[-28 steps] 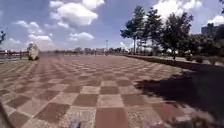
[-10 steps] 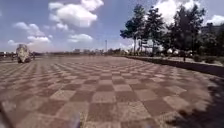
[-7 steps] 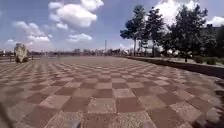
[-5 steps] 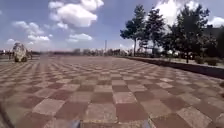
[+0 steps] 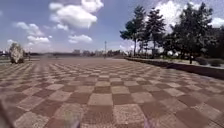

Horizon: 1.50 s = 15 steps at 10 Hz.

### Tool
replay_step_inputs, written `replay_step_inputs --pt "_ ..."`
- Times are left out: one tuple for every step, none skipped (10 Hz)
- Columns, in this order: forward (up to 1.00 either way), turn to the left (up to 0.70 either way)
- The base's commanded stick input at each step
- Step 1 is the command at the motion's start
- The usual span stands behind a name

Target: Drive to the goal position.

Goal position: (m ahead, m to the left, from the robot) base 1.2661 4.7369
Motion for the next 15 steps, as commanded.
replay_step_inputs --pt "0.85 0.27" --pt "0.85 0.27" --pt "0.85 0.27" --pt "0.85 0.27" --pt "0.85 0.27" --pt "0.85 0.27" --pt "0.85 0.27" --pt "0.85 0.23" --pt "0.85 0.17" --pt "0.85 0.11" --pt "0.85 0.05" --pt "0.85 0.02" --pt "0.85 0.27" --pt "0.85 0.27" --pt "0.85 0.27"
